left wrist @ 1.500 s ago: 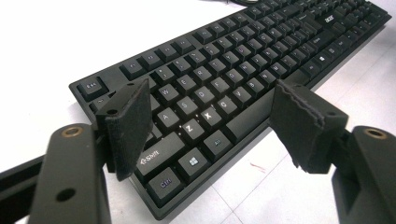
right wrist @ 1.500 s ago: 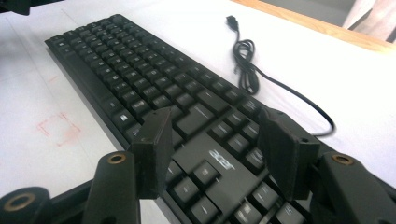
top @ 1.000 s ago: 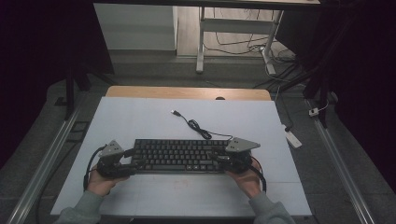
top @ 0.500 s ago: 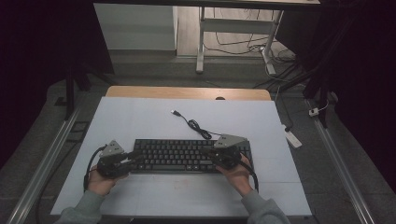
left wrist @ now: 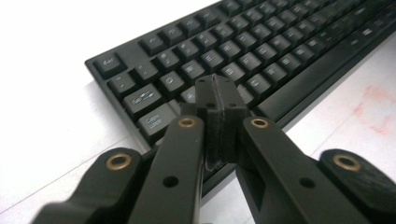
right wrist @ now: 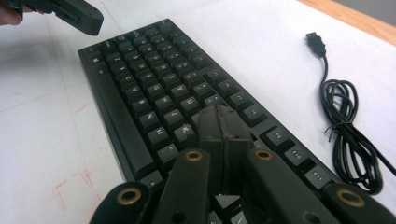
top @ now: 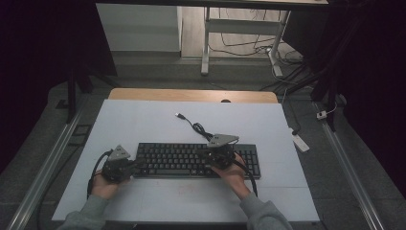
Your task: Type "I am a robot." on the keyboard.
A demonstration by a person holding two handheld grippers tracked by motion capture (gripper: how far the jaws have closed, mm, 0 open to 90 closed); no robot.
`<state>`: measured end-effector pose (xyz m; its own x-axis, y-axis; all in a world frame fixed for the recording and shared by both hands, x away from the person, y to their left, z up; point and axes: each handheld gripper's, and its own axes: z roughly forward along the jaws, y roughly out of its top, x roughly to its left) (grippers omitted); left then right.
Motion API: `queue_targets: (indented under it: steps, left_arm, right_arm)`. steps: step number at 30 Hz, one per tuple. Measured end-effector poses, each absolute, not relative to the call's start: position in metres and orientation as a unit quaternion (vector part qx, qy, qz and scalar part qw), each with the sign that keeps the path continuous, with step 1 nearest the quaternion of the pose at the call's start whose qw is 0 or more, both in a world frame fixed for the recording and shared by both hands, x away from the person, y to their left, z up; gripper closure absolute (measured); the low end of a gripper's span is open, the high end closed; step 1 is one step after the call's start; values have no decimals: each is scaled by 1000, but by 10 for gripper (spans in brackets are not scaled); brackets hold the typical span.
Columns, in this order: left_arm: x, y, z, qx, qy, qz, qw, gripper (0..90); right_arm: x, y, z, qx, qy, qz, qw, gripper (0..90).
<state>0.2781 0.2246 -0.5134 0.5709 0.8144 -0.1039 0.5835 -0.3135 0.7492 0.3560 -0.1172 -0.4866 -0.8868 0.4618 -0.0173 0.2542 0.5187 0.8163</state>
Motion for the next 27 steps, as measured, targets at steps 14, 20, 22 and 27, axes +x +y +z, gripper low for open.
queue_targets:
  steps: [14, 20, 22, 27]
  left_arm:
    - [284, 228, -524, 799, 454, 146, 365, 889]
    - [285, 227, -526, 802, 454, 145, 359, 889]
    - [286, 227, -527, 803, 455, 144, 358, 889]
    - [286, 228, -528, 804, 455, 143, 356, 888]
  right_arm:
    - [368, -98, -497, 214, 871, 428, 112, 892]
    - [372, -91, -503, 214, 875, 421, 109, 892]
    - [373, -89, -503, 214, 876, 417, 111, 892]
    - [375, -85, -507, 212, 879, 412, 112, 892]
